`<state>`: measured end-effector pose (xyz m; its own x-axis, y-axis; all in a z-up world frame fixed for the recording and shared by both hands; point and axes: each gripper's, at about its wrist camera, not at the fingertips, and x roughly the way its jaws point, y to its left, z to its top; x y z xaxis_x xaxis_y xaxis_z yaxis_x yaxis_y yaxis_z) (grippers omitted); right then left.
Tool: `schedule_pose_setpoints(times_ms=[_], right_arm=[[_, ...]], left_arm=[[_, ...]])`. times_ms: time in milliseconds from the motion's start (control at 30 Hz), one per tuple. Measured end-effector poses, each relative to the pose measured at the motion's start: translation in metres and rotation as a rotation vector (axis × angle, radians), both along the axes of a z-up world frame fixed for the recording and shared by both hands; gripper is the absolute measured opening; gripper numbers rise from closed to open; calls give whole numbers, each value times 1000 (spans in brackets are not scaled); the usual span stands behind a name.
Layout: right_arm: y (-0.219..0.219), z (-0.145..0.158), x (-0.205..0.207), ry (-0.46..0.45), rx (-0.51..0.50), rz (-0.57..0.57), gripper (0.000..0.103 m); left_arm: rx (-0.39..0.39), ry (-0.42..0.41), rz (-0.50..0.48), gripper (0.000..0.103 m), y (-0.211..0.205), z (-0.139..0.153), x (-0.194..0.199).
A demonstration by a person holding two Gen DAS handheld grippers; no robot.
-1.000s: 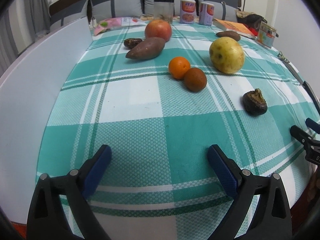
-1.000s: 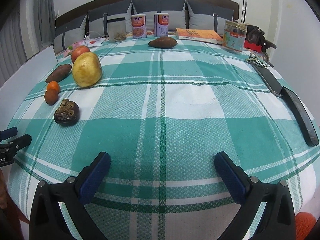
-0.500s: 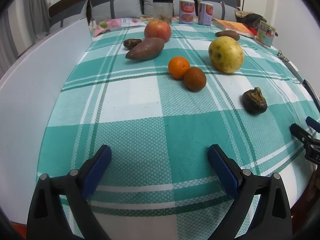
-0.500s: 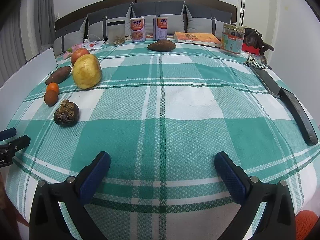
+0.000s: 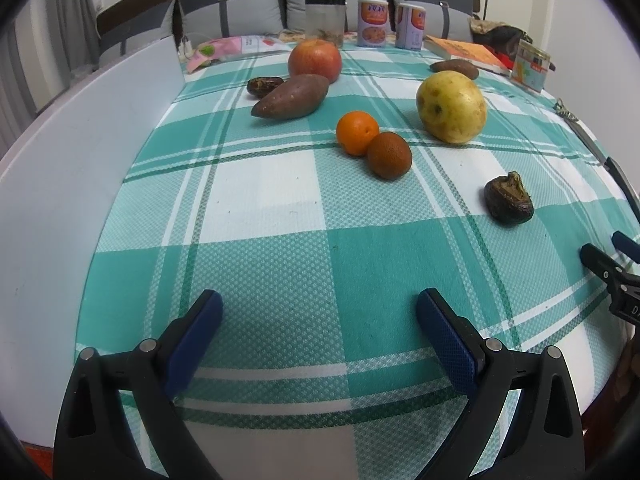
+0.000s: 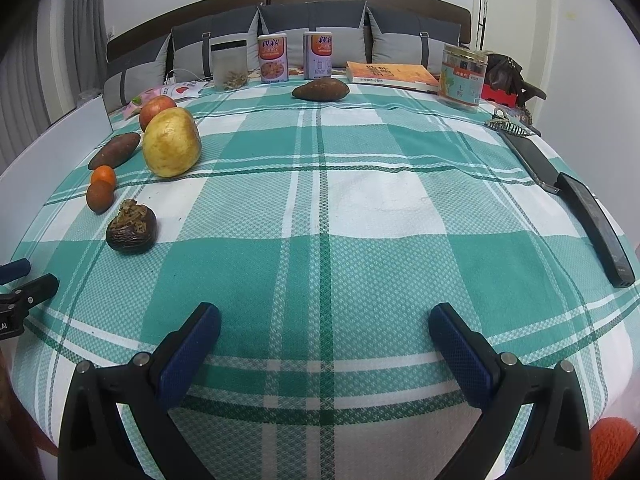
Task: Organize fruits
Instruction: 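Move both tools back over the table toward the remaining fruits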
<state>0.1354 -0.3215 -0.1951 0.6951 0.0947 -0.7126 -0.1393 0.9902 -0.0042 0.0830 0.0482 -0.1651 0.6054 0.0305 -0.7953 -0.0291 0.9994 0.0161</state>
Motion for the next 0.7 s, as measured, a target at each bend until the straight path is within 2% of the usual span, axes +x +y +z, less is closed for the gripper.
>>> schedule_pose_setpoints(times_ms=[333, 433, 500, 600, 700], right_arm=[[0, 0, 0, 7, 0, -7, 103], [0, 0, 0, 7, 0, -6, 103], [0, 0, 0, 7, 0, -6, 103], [0, 0, 0, 6, 0, -6, 103], [0, 0, 0, 9, 0, -6, 103]], left_arm=[[-14, -3, -15, 99, 2, -1, -4], [-32, 52, -59, 99, 6, 3, 1], [-53, 125, -77, 98, 13, 9, 15], [-115, 115, -80, 98, 34, 35, 44], [-153, 128, -84, 98, 48, 60, 92]])
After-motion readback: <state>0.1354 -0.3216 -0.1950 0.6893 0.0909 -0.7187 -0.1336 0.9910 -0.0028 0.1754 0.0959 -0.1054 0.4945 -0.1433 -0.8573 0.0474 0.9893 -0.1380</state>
